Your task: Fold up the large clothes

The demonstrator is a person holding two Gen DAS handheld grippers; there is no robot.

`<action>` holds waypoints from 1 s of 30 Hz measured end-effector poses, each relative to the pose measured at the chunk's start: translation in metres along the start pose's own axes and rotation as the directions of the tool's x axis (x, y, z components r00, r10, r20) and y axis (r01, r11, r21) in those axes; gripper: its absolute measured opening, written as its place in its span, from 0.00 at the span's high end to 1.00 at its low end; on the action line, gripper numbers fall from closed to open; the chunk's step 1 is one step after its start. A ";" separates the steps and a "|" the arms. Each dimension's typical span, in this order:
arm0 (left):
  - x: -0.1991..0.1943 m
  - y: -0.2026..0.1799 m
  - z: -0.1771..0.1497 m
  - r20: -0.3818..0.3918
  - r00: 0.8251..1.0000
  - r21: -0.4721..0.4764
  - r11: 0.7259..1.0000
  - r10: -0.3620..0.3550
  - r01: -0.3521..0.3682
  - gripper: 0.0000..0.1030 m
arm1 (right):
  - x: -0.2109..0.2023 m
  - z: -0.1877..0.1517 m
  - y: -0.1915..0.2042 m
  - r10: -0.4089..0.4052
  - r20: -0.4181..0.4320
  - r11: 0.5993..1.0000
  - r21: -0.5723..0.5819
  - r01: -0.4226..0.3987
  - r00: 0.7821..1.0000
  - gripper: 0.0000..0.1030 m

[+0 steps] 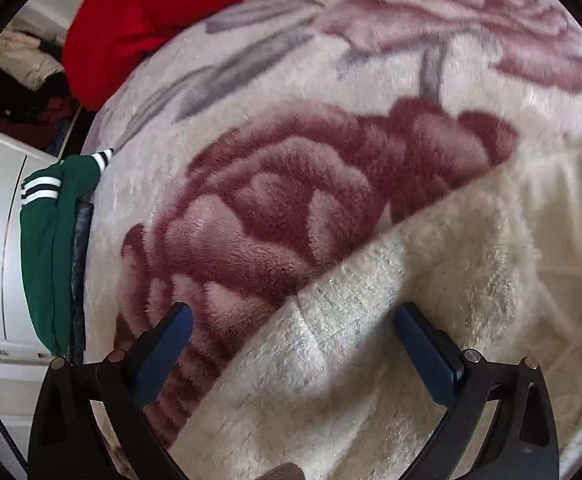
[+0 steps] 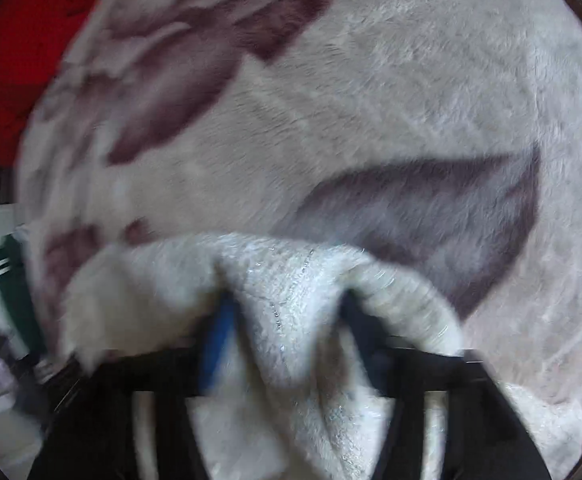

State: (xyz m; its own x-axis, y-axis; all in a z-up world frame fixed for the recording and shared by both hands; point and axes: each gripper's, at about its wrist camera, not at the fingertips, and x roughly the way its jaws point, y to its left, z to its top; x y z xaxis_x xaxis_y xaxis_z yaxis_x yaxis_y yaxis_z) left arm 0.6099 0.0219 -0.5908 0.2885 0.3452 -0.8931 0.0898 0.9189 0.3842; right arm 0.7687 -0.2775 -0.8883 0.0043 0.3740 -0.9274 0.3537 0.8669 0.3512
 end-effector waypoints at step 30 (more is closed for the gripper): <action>-0.146 -0.143 -0.370 -0.236 0.835 -0.225 0.864 -0.496 0.450 0.95 | 0.016 -0.459 -0.208 0.085 0.097 0.767 0.629 -0.127 0.992 0.91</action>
State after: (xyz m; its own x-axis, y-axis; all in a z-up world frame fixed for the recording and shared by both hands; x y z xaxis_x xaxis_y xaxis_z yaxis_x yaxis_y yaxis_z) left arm 0.2025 -0.0886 -0.6022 -0.0287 -0.1226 -0.9920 -0.0067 0.9925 -0.1224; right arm 0.2657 -0.3002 -0.9170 0.1245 0.4126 -0.9024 0.8592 0.4099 0.3060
